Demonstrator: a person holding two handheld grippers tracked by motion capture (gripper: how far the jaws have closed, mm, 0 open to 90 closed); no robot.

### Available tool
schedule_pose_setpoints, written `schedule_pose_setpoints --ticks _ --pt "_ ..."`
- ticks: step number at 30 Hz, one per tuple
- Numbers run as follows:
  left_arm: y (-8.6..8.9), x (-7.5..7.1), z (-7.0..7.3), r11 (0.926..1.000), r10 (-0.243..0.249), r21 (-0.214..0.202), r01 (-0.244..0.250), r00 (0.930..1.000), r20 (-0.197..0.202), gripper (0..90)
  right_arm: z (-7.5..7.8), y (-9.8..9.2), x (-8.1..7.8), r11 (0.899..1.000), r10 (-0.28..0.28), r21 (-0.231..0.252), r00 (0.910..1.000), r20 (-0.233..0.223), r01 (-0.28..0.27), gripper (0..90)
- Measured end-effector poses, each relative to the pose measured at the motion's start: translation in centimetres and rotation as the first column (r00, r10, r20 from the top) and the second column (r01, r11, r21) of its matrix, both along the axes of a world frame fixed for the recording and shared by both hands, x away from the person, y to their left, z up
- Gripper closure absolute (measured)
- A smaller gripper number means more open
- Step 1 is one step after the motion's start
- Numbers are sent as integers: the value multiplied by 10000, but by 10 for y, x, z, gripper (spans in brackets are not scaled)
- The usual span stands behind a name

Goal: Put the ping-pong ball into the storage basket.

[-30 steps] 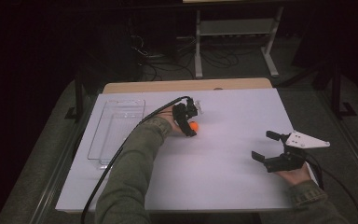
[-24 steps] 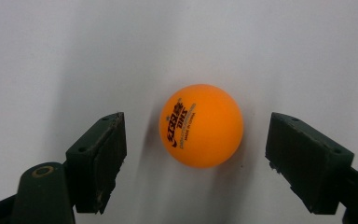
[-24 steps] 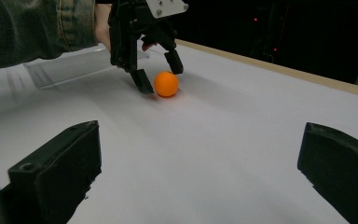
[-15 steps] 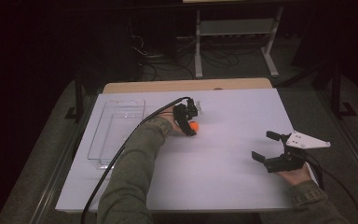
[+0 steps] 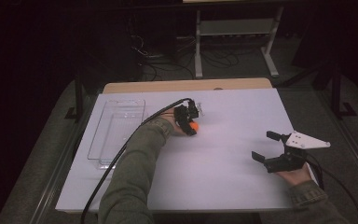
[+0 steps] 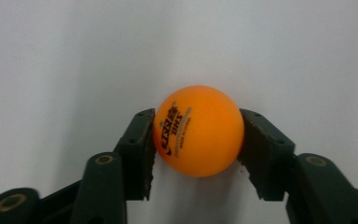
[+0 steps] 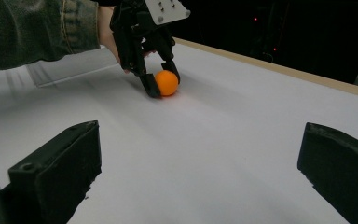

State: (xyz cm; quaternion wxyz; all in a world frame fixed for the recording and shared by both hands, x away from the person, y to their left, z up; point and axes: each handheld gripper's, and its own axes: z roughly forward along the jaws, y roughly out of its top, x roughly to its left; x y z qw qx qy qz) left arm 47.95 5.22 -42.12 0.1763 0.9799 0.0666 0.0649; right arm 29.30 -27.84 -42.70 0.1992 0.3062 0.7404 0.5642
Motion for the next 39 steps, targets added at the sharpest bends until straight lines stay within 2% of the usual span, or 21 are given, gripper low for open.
schedule_pose_setpoints --ticks 17,23,29,39 --pt "4 -2 10 9999 9 -121 -7 9998 198 503 0 1 0 10000 17 -61 10000 20 -17 0" --pt "6 -6 18 10000 -18 -42 19 9998 220 503 -1 1 0 10000 -11 -67 10000 -8 10 0" --pt "5 -11 31 9994 -140 -306 151 9992 372 503 -1 1 0 10000 -8 -90 10000 -17 8 0" --pt "6 -20 45 9990 -188 -387 205 9988 443 503 -2 2 1 10000 6 -84 10000 -69 -7 0"
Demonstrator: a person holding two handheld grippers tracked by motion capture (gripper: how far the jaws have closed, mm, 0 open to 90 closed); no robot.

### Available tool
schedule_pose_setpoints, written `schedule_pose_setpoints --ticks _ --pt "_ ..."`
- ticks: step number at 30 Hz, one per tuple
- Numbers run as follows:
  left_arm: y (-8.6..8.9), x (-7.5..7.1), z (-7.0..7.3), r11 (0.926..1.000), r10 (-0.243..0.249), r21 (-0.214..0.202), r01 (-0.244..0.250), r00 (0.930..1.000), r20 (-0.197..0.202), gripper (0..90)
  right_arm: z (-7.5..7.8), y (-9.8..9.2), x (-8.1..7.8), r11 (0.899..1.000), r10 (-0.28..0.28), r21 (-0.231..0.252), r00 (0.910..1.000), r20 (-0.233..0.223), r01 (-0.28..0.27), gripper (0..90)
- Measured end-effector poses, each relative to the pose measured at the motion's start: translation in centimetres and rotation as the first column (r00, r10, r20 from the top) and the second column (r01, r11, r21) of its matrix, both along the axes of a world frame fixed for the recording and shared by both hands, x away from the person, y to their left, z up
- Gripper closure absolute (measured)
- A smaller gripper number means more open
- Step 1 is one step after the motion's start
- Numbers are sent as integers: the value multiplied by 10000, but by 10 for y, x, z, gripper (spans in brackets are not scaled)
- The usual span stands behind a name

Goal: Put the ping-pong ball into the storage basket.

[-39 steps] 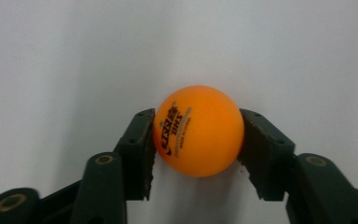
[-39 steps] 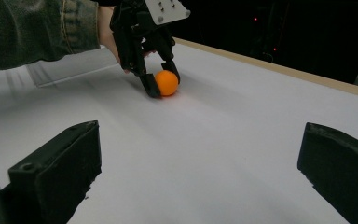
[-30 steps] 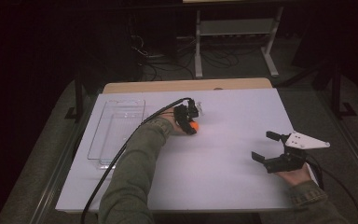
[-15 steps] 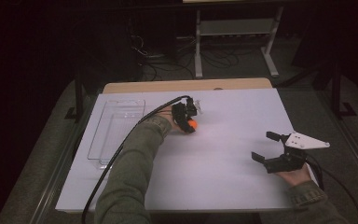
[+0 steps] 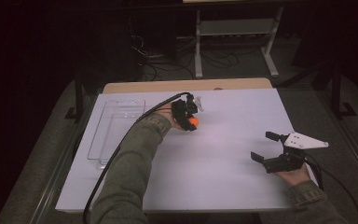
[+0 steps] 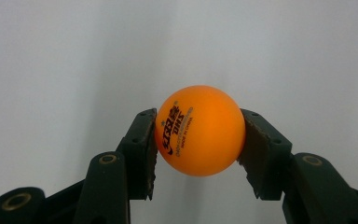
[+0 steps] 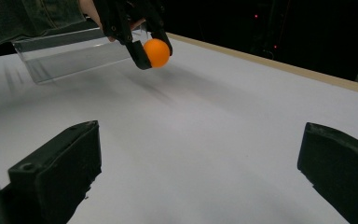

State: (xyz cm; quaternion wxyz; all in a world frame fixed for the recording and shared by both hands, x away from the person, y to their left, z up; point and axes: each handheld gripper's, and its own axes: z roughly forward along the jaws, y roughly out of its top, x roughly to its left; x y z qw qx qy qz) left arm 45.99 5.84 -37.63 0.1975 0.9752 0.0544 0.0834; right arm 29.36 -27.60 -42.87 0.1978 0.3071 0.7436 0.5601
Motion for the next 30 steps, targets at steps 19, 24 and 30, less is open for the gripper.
schedule_pose_setpoints --ticks 19,24,30 --pt "7 -20 28 9997 -234 -41 234 9997 12 502 -1 3 2 10000 56 -2 10000 -22 -56 0" --pt "13 -25 36 9997 -242 28 242 9997 -53 502 -1 3 2 10000 39 -4 10000 -34 -39 0" --pt "18 -34 48 9997 -240 68 239 9997 40 502 0 5 2 10000 78 -7 10000 -23 -78 0"
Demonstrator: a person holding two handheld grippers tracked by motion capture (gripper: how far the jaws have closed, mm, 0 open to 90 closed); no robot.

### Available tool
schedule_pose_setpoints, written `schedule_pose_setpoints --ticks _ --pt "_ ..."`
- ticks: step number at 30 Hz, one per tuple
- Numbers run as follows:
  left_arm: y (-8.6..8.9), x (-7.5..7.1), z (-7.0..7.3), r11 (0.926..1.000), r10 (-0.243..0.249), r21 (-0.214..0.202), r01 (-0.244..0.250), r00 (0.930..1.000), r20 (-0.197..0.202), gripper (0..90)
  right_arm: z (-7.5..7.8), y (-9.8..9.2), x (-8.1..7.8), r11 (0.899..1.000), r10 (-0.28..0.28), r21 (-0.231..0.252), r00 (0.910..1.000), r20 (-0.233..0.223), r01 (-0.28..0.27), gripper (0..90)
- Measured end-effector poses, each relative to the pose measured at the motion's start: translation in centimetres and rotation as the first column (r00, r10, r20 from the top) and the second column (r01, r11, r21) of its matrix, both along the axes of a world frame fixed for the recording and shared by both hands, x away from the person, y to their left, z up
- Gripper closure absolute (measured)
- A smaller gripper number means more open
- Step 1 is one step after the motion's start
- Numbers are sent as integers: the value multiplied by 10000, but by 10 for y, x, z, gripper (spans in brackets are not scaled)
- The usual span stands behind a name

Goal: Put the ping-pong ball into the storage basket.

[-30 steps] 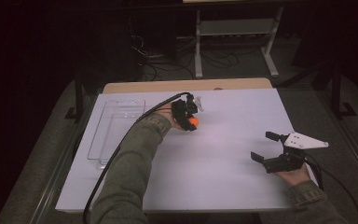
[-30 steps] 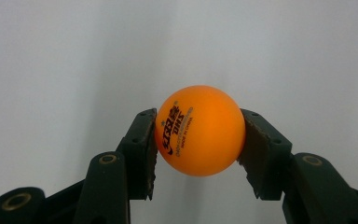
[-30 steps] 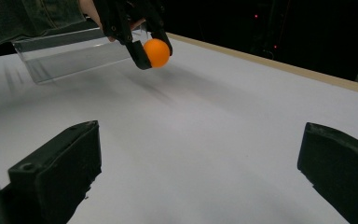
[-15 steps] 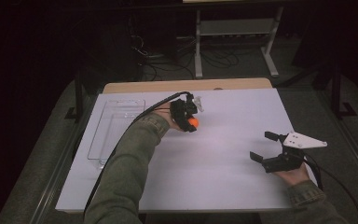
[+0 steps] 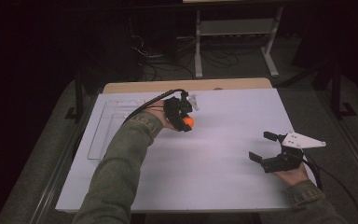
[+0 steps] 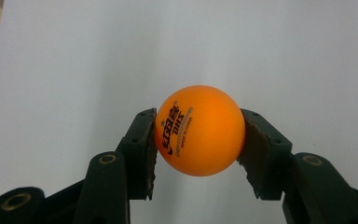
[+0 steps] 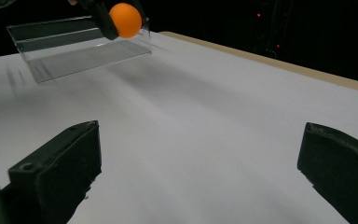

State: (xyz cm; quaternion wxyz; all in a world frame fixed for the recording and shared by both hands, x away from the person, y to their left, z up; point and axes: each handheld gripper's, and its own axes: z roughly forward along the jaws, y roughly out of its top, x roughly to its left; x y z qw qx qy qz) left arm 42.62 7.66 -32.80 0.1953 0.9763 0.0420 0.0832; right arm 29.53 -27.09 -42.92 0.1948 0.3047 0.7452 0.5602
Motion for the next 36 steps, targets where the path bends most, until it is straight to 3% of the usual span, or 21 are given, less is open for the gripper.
schedule_pose_setpoints --ticks 15,23,36 --pt "15 -15 17 10000 -3 20 3 9999 111 502 0 1 -2 9998 -90 -165 9999 -63 89 0" --pt "24 -21 24 9998 126 132 -127 9999 85 502 -1 2 -2 9998 -99 -163 9999 -102 98 0" --pt "45 -30 35 9987 506 -17 -505 9985 220 502 -1 5 -3 9997 -114 -214 9999 -124 112 0"
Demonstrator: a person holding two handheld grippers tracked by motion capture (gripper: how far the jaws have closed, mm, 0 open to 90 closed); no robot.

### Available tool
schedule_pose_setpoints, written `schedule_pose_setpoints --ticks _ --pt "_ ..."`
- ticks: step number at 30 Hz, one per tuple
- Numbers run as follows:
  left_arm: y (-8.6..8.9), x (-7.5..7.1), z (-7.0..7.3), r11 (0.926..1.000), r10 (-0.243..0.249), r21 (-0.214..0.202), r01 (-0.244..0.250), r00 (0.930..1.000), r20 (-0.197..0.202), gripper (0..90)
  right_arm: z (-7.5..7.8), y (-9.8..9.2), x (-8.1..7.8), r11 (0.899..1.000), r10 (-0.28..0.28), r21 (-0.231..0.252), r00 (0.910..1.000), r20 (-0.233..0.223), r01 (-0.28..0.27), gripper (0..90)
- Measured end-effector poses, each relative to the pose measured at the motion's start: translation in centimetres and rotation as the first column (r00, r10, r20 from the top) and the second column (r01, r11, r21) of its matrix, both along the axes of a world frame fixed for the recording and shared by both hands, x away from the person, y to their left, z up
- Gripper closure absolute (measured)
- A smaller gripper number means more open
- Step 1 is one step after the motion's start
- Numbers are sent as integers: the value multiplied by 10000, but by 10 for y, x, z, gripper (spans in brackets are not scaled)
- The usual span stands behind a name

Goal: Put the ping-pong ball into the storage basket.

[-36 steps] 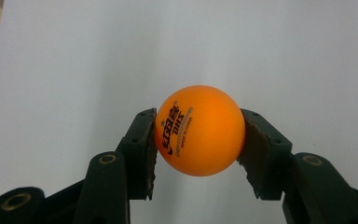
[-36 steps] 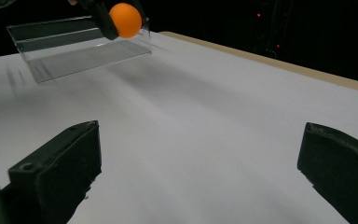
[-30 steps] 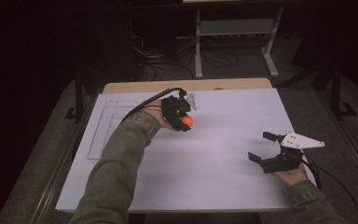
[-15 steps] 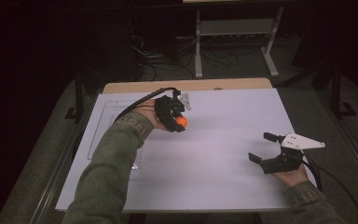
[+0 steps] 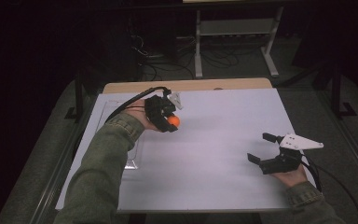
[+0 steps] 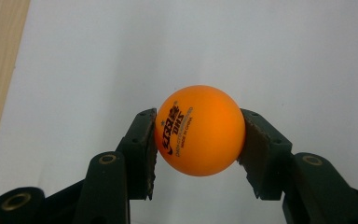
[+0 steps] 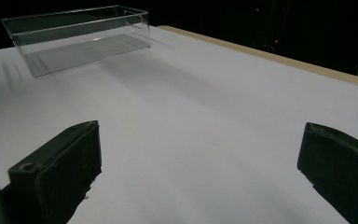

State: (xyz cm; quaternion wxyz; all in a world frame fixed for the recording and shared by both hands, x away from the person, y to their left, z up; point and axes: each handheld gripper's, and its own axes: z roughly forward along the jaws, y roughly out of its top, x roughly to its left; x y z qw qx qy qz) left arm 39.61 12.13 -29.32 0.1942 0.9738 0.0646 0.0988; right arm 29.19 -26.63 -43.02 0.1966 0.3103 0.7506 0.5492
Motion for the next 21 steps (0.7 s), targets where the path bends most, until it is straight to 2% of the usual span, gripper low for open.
schedule_pose_setpoints --ticks 10,21 --pt "15 -5 8 9998 168 132 -171 9996 222 502 0 0 1 10000 17 -15 10000 11 -17 0" --pt "38 -15 20 9979 619 175 -626 9973 382 502 -1 1 1 9999 9 -123 10000 -46 -9 0"
